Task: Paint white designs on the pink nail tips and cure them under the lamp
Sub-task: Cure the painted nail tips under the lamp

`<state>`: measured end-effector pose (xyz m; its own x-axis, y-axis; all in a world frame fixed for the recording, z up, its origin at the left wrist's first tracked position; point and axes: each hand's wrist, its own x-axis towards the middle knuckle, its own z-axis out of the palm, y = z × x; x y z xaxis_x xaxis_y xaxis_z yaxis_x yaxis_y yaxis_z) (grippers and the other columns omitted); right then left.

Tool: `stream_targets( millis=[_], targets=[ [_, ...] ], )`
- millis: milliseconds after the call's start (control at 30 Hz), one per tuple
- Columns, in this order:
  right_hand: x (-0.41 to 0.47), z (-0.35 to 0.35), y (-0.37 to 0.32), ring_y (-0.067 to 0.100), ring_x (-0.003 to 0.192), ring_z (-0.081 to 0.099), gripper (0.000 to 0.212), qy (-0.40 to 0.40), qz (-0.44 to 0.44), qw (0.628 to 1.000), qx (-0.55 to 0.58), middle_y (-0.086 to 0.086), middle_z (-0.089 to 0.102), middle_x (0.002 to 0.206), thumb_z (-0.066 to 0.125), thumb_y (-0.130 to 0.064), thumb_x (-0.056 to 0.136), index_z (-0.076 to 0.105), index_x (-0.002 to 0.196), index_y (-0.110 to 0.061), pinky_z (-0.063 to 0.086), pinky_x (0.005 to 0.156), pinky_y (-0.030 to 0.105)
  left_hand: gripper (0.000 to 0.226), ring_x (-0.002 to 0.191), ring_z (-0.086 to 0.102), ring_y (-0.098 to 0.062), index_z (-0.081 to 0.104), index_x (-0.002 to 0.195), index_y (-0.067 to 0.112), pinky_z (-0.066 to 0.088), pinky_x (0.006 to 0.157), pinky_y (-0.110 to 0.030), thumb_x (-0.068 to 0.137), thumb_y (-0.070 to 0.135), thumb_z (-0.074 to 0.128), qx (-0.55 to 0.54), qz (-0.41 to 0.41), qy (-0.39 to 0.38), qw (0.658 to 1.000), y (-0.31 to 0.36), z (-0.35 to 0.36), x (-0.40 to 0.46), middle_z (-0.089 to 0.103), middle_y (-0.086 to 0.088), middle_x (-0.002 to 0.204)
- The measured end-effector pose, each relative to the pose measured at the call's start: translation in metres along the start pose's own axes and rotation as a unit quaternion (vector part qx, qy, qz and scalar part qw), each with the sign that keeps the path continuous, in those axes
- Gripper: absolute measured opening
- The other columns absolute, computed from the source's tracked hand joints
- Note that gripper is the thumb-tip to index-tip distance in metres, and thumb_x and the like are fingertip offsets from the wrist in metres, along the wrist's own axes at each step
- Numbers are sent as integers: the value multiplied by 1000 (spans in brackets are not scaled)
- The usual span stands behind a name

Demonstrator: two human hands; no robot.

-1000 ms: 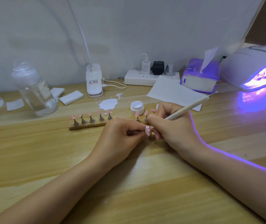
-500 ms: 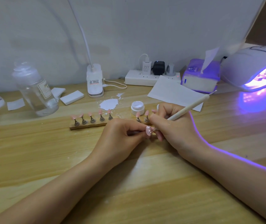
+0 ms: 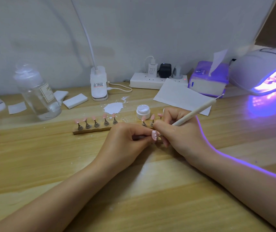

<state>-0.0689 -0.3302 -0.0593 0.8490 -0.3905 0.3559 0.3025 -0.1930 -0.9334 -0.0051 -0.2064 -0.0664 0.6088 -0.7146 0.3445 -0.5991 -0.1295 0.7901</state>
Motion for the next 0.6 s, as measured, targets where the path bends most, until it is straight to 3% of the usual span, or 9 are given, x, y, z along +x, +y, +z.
stream_targets(
  millis=[367,600],
  targets=[
    [1,1,1,1,32,40,41,7,-6,1000,-6,-11,42,28,51,15,70,36,40,-9,41,54,5,14,76,62,7,76,83,17,52,77,-21,80,7,67,-4,-6,4,1000,1,0,0,74,8,78],
    [0,1,2,1,32,40,42,6,-10,1000,-6,-10,42,29,52,15,70,37,40,-10,42,55,5,13,74,61,10,76,83,16,50,74,-14,80,7,67,6,-3,2,1000,1,0,0,74,7,78]
  ],
)
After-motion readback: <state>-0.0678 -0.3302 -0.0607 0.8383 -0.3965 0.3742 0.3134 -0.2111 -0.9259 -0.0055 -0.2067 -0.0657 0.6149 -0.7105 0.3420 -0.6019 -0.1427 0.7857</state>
